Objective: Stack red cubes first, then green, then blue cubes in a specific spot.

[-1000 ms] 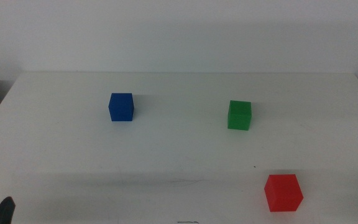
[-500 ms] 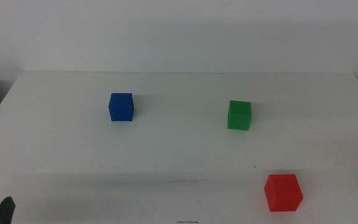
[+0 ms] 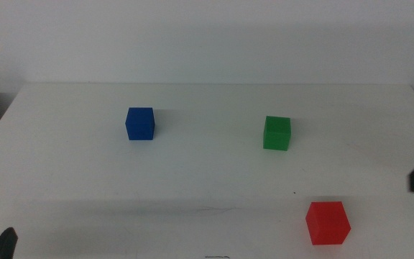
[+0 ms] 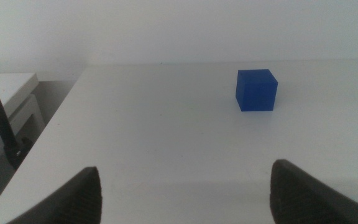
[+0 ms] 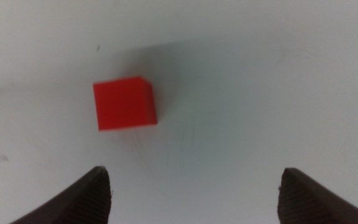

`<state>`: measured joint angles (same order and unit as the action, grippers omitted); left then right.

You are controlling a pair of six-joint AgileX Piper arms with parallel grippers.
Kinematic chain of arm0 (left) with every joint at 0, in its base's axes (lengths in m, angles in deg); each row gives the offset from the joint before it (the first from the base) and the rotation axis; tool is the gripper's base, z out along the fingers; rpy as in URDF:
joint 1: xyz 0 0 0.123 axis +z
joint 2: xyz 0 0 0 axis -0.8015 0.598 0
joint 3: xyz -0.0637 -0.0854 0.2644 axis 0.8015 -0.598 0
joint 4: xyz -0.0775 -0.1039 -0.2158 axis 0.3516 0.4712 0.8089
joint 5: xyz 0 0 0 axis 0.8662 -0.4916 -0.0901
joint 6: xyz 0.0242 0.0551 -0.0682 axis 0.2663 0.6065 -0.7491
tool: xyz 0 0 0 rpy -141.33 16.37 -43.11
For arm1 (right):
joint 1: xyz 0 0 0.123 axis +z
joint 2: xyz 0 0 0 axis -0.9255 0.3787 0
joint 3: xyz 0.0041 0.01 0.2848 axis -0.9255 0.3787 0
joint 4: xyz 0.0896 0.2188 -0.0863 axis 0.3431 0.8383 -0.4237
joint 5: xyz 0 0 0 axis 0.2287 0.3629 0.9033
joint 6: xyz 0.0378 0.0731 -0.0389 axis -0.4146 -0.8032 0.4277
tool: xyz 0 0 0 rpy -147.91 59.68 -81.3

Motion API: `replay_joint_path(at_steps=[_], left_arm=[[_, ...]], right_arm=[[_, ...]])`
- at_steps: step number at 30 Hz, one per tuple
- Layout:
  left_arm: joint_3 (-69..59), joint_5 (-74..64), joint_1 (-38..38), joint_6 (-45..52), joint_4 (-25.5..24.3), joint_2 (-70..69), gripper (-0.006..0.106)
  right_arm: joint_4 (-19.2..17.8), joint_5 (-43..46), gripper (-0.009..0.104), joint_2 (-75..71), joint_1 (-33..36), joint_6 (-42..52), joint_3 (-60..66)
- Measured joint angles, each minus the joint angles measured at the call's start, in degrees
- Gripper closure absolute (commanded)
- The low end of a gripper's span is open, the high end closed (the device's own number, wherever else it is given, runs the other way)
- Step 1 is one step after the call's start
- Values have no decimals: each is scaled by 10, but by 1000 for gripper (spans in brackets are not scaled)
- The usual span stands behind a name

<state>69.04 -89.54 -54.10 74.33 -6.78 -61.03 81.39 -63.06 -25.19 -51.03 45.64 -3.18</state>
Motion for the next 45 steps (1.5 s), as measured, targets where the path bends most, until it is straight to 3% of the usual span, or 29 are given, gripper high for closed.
replay_joint_path(at_steps=[4, 9, 19, 34, 37, 39, 44, 45], left_arm=[[0, 0, 0, 0, 0, 0, 9], [0, 0, 0, 0, 0, 0, 9], [0, 0, 0, 0, 0, 0, 9], [0, 0, 0, 0, 0, 0, 9], [0, 0, 0, 0, 0, 0, 9], [0, 0, 0, 0, 0, 0, 9], [0, 0, 0, 0, 0, 0, 9], [0, 0, 0, 0, 0, 0, 9]], right_arm=[[-20, 18, 6, 54, 70, 0, 0], [-16, 69, 6, 128, 110, -3, -1], [-2, 136, 6, 261, 115, -25, -1], [-24, 201, 11, 368, 115, -40, -5], [-26, 204, 21, 386, 115, -42, -5], [-26, 205, 35, 395, 115, -42, -5], [-26, 204, 94, 398, 117, -56, -5], [-26, 203, 97, 397, 120, -60, -5]])
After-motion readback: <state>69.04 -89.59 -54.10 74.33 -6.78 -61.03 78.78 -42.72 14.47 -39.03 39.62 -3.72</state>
